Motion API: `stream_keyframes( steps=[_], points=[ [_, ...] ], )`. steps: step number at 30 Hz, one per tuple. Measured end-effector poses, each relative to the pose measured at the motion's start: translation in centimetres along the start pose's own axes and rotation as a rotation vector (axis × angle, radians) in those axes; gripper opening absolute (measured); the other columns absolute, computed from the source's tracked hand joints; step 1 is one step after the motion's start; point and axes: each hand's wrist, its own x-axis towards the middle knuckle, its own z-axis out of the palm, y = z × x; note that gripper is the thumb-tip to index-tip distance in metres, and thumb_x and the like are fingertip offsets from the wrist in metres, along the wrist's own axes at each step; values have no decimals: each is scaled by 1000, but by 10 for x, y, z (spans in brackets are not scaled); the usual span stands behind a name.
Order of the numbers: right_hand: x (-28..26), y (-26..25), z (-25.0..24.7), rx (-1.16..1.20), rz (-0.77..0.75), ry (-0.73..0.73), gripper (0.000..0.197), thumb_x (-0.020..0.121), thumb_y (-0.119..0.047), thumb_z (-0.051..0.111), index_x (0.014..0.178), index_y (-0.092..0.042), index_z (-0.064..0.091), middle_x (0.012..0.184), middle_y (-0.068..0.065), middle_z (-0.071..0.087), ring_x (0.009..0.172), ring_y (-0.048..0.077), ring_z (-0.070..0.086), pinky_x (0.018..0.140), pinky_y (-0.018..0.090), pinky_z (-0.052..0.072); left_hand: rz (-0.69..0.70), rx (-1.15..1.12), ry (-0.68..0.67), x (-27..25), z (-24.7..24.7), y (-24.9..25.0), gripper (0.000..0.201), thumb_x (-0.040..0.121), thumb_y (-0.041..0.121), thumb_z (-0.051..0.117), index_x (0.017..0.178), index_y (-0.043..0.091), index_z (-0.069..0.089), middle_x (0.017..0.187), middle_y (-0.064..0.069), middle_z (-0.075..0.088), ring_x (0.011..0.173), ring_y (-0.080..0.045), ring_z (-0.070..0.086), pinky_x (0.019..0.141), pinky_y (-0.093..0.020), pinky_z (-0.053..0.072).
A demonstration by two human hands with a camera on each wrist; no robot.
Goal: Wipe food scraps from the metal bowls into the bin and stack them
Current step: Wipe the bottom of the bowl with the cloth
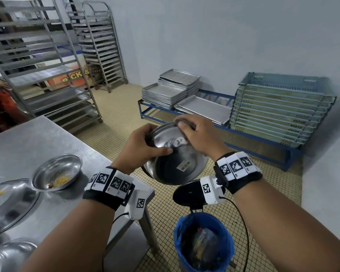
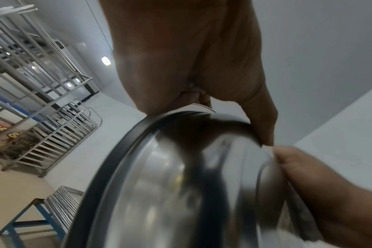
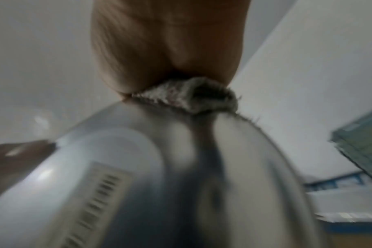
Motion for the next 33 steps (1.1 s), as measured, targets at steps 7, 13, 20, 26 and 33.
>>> stream_keyframes(
  steps=[7,13,20,26,33],
  points=[
    [-1,-2,4,15,0,-1,22,103,-29,55,118,-26,71,105,-6,70,91,8,63,73,13,46,-32,-48,-5,-1,2,-2,73,52,45,96,112,18,65,106,-4,77,95,-25,77,81,-55,65],
    [-4,21,-13,265,222,95,25,106,-35,48,114,-25,70,97,-3,71,90,13,65,76,27,46,-35,-317,123,-1,-10,-10,69,53,29,96,112,13,64,104,-6,78,97,-32,76,73,-40,64],
    [14,8,-18,167,97,151,23,104,-35,53,115,-26,71,76,-20,62,69,1,58,65,20,50,39,91,-12,15,-17,8,74,51,52,93,111,22,62,103,0,74,94,-22,74,83,-51,64],
    [29,-10,-37,31,-44,165,26,104,-31,53,120,-22,71,100,-10,71,95,13,64,86,29,50,94,125,-43,28,-14,36,72,47,52,92,109,37,59,107,8,72,97,-14,73,88,-50,63],
    [17,12,-36,241,169,213,28,107,-33,48,125,-24,68,98,-20,61,90,-6,57,87,20,48,99,-66,42,31,-16,39,69,52,34,99,112,25,65,106,-1,78,98,-24,77,85,-55,64]
  ],
)
